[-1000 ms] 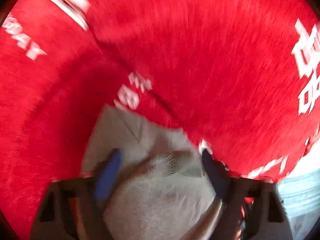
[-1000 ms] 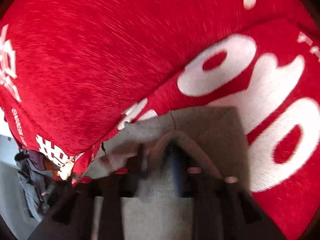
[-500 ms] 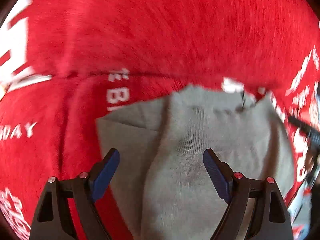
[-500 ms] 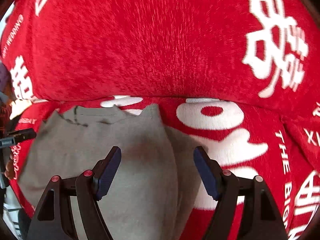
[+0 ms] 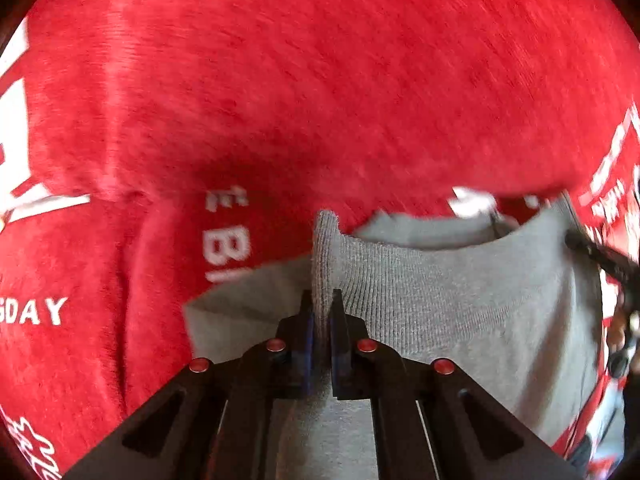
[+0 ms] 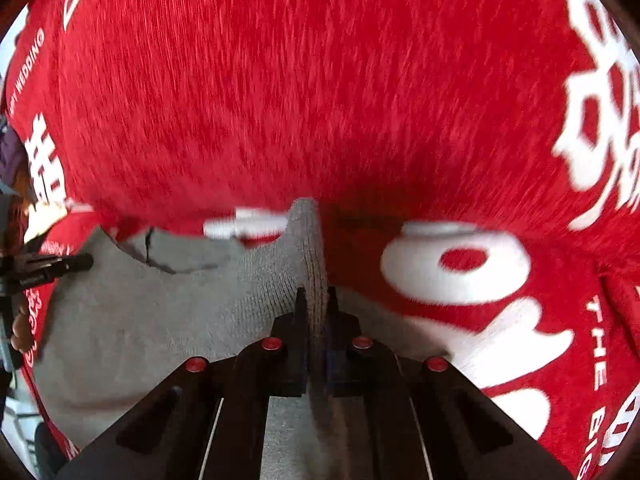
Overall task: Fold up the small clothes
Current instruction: 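Lay the hem down past the collar and open both grippers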
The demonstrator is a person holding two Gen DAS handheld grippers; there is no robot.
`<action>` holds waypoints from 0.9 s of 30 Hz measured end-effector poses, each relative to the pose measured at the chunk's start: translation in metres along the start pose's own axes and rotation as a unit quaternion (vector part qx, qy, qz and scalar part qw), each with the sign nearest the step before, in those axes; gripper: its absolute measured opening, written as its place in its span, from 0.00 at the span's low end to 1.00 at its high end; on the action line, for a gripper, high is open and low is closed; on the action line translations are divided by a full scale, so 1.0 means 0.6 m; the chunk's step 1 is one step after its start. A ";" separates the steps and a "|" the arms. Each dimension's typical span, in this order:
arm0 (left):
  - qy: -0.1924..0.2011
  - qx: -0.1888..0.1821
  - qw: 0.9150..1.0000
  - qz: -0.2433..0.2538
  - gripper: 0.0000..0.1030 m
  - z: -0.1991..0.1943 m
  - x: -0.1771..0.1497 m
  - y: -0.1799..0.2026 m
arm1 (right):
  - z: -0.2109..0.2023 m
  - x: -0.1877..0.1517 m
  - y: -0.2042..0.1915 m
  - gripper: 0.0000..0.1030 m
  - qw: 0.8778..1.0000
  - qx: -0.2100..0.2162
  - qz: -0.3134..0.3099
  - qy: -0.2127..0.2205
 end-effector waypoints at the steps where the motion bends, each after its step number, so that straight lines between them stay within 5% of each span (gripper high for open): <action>1: 0.009 -0.013 0.999 -0.028 0.07 -0.003 0.005 -0.017 | 0.002 0.003 0.001 0.06 1.000 -0.011 -0.002 0.002; 5: -0.041 -0.025 0.996 -0.073 0.08 0.048 -0.009 -0.039 | 0.057 -0.001 0.004 0.06 0.999 -0.028 0.009 -0.041; 7: -0.027 0.006 0.998 -0.063 0.25 0.039 -0.011 -0.037 | 0.073 -0.005 0.013 0.12 0.998 -0.014 0.032 -0.053; 9: -0.025 0.035 0.996 -0.082 0.69 0.025 -0.013 -0.051 | 0.065 -0.006 0.025 0.33 0.997 -0.021 0.056 -0.048; 13: 0.045 0.054 0.990 -0.122 0.71 -0.063 -0.035 -0.087 | -0.001 -0.019 0.029 0.36 0.996 -0.077 0.048 -0.008; 16: 0.086 0.032 0.990 -0.111 0.71 -0.117 -0.074 -0.057 | -0.065 -0.064 -0.013 0.43 0.998 -0.052 0.022 0.026; 20: 0.041 -0.001 0.999 -0.007 0.71 -0.072 -0.122 0.081 | -0.059 -0.128 -0.118 0.54 1.000 0.002 -0.023 0.011; 22: 0.030 0.040 0.998 0.048 0.71 -0.034 -0.143 0.132 | -0.022 -0.150 -0.176 0.53 0.998 -0.015 -0.066 -0.014; 24: 0.021 0.107 0.993 0.053 0.71 -0.005 -0.156 0.117 | 0.013 -0.169 -0.199 0.53 0.991 -0.066 -0.109 -0.033; 25: 0.021 0.105 0.994 0.035 0.71 0.003 -0.164 0.088 | 0.024 -0.178 -0.183 0.54 0.989 -0.092 -0.106 -0.041; 27: 0.050 0.075 0.996 -0.001 0.71 -0.011 -0.174 0.035 | 0.003 -0.187 -0.143 0.54 0.995 -0.062 -0.070 -0.027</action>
Point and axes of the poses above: each gripper's, at about its wrist camera, not at the fingertips, and z roughly the way its jaws point, y to its right, x to its top, the point moved 7 cm from there along z, roughly the way its jaws point, and after that the axes turned 12 degrees about -y, right-handed, at the moved point
